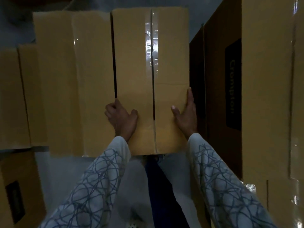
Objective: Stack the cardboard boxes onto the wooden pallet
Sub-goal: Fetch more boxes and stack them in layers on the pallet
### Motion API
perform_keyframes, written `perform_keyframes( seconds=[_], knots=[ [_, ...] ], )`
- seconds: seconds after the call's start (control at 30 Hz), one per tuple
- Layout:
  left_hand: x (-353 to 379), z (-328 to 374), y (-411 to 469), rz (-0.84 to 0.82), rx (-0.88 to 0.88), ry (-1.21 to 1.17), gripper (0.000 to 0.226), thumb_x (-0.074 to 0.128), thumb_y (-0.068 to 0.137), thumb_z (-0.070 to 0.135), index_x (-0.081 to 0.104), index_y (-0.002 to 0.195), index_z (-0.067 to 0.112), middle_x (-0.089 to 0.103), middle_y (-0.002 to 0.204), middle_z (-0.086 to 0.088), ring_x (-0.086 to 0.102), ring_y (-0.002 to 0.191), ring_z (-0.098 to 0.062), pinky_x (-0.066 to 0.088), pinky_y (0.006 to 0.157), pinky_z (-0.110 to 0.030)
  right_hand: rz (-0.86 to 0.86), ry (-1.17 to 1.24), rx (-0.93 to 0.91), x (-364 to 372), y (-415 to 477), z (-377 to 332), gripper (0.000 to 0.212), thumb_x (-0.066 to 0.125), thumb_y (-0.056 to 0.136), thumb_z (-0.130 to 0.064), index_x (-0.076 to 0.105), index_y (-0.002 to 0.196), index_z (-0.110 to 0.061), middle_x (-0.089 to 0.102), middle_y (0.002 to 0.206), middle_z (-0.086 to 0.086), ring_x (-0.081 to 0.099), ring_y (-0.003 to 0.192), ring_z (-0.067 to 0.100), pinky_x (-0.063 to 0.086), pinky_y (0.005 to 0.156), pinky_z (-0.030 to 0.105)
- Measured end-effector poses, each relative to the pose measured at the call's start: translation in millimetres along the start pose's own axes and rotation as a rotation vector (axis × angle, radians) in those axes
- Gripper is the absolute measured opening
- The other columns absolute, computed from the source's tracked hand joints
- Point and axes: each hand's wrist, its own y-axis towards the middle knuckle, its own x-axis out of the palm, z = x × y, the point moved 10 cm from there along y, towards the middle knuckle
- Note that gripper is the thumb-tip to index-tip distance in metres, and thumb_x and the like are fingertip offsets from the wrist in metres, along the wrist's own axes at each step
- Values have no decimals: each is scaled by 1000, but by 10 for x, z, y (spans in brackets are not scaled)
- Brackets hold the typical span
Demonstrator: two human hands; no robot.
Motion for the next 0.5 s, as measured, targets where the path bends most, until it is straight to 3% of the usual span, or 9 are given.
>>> perform_keyframes(
  seconds=[0.13, 0.27, 0.37, 0.5],
  knots=[
    [14, -24, 88, -19, -1, 20, 83, 69, 83, 19, 28, 153, 4, 31, 140, -18, 29, 130, -36, 28, 108, -40, -4, -54, 103, 12, 66, 4, 108, 78, 90, -34, 1, 165, -36, 24, 170, 2, 27, 154, 30, 26, 120, 55],
    [7, -84, 243, -63, -147, -126, 74, 69, 80, 20, 41, 149, 15, 30, 136, -8, 27, 132, -29, 31, 114, -45, -41, -19, 126, 29, 171, -3, 107, 83, 86, -31, 12, 165, -31, 30, 167, 6, 30, 152, 31, 29, 119, 55],
    [-6, -99, 284, -85, -209, -232, 65, 67, 78, 16, 51, 140, 18, 29, 135, -8, 26, 133, -32, 33, 114, -49, -53, 165, 153, 28, 133, 0, 105, 85, 75, -54, 24, 160, -40, 43, 157, 1, 44, 142, 27, 41, 113, 55],
    [-99, -80, 84, -100, -186, -370, 74, 63, 78, 8, 44, 149, 20, 29, 129, -2, 35, 127, -29, 40, 112, -47, 30, 313, 188, -79, -43, -43, 102, 73, 66, -80, 36, 154, -43, 52, 150, -5, 52, 134, 25, 45, 111, 56]
  ],
)
